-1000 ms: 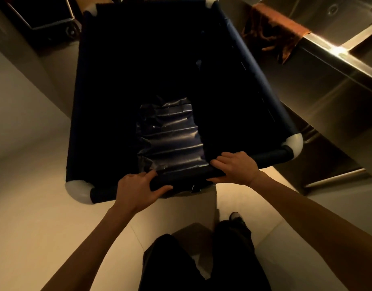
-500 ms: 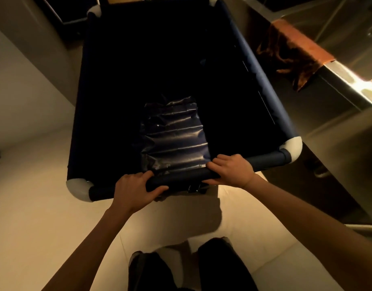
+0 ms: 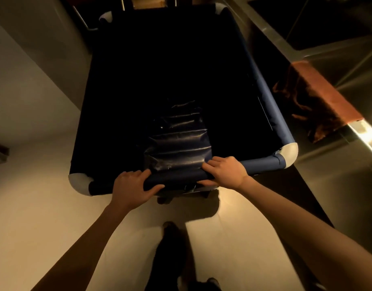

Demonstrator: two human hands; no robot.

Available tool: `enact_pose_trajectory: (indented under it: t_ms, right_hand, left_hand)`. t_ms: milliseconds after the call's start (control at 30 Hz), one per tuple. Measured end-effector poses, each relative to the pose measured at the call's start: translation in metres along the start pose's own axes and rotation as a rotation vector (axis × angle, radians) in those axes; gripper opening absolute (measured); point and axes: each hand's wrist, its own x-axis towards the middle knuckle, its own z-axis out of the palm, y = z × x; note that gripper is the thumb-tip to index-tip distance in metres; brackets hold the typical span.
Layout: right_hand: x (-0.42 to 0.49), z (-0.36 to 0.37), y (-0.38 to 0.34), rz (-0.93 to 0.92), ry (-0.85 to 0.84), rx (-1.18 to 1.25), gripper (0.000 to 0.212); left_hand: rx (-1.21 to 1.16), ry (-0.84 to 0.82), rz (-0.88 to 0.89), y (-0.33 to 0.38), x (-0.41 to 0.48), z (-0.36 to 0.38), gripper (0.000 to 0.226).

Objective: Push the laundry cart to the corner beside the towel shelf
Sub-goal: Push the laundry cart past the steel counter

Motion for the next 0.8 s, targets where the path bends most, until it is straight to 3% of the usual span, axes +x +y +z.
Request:
enact_pose_trajectory:
  t_ms: [800]
  right_hand:
    - [0.150, 0.069, 0.187, -0.006, -0.024, 0.023, 0.051]
  left_hand:
    - [0.000, 0.009, -0.062, -0.083, 0.219, 0.037, 0.076]
